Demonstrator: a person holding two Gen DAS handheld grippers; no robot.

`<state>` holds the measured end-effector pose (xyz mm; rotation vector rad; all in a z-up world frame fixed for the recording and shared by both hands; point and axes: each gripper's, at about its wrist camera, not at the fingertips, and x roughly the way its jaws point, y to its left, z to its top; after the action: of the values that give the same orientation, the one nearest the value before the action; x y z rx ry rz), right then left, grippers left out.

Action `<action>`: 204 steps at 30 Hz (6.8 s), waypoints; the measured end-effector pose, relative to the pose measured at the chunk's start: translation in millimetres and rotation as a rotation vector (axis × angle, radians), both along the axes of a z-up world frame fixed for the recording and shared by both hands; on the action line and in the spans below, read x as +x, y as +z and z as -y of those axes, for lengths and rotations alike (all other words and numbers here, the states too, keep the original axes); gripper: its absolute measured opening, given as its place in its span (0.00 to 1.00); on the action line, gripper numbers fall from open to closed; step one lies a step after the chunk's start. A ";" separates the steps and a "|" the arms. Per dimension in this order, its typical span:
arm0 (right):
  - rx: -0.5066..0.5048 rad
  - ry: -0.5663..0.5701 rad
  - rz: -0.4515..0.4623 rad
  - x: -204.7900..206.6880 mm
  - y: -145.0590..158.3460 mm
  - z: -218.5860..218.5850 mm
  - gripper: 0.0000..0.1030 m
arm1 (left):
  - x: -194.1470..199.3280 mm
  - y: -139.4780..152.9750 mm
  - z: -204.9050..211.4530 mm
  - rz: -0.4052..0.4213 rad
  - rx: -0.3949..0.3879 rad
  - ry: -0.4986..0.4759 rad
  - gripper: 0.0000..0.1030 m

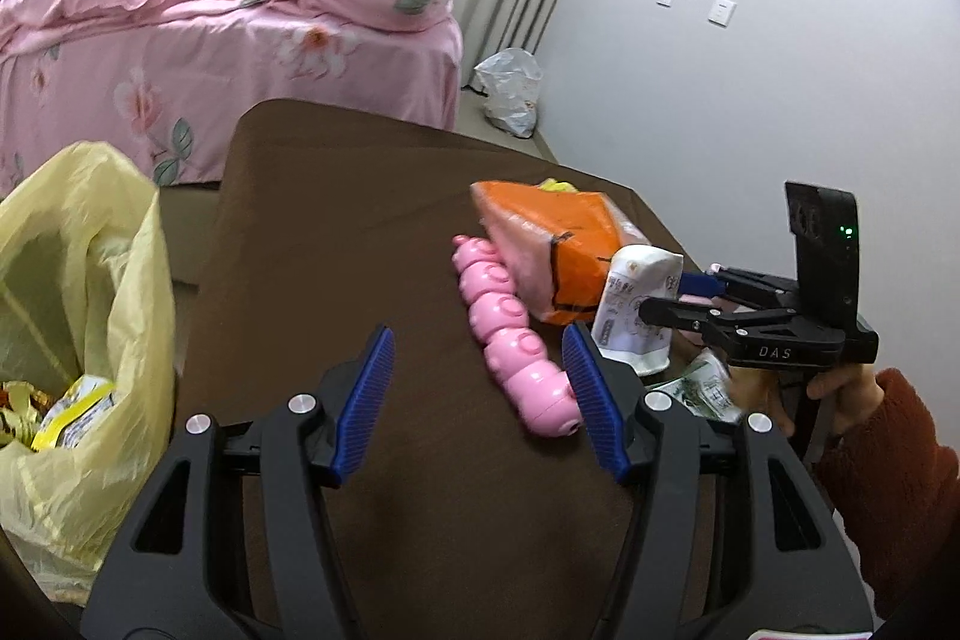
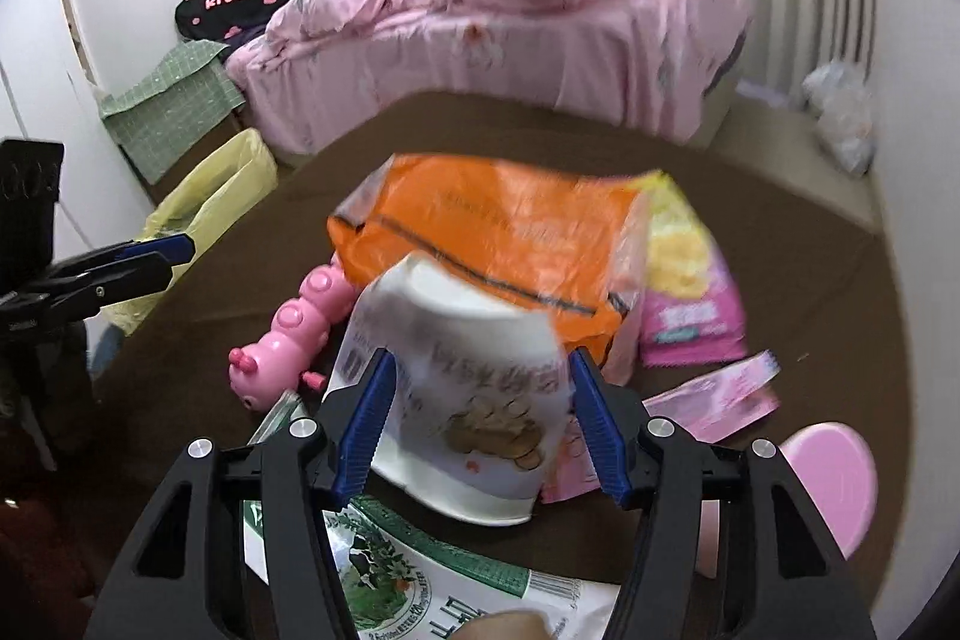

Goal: Collect trash
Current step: 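Grasp the white paper cup with the right gripper while the left gripper grasps the pink candy stick, then carry the cup and candy stick over the yellow bag and open both grippers, then move both grippers back to the table toward the orange bag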

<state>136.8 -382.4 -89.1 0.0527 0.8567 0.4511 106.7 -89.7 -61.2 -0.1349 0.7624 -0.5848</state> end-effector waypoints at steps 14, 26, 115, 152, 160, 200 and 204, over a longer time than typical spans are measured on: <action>0.051 -0.222 0.161 -96.2 46.7 29.8 0.10 | 9.8 14.6 48.6 0.060 0.026 -0.122 0.54; 0.018 -0.382 0.173 -148.8 36.9 65.1 0.09 | 73.0 11.2 173.3 0.178 0.308 -0.315 0.54; -0.023 -0.113 0.288 -109.0 103.5 -114.6 0.09 | -60.7 33.7 -96.7 0.034 0.020 0.097 0.07; -0.005 0.303 0.079 30.7 47.2 -317.5 0.10 | -9.2 -27.2 -242.8 -0.172 -0.015 0.463 0.08; -0.018 0.262 0.094 24.7 47.5 -305.4 0.32 | -16.0 -7.9 -246.0 -0.123 -0.028 0.507 0.24; -0.054 -0.429 0.220 -102.3 48.3 66.6 0.47 | 87.5 12.6 114.5 0.108 0.246 -0.190 0.61; -0.075 -0.427 0.231 -91.3 46.4 65.9 0.48 | 136.5 -13.4 94.6 -0.139 0.100 -0.030 0.65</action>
<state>45.6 -448.3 -42.6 0.1090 0.6113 0.0225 243.2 -184.3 -74.6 -0.0724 0.9279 -0.5690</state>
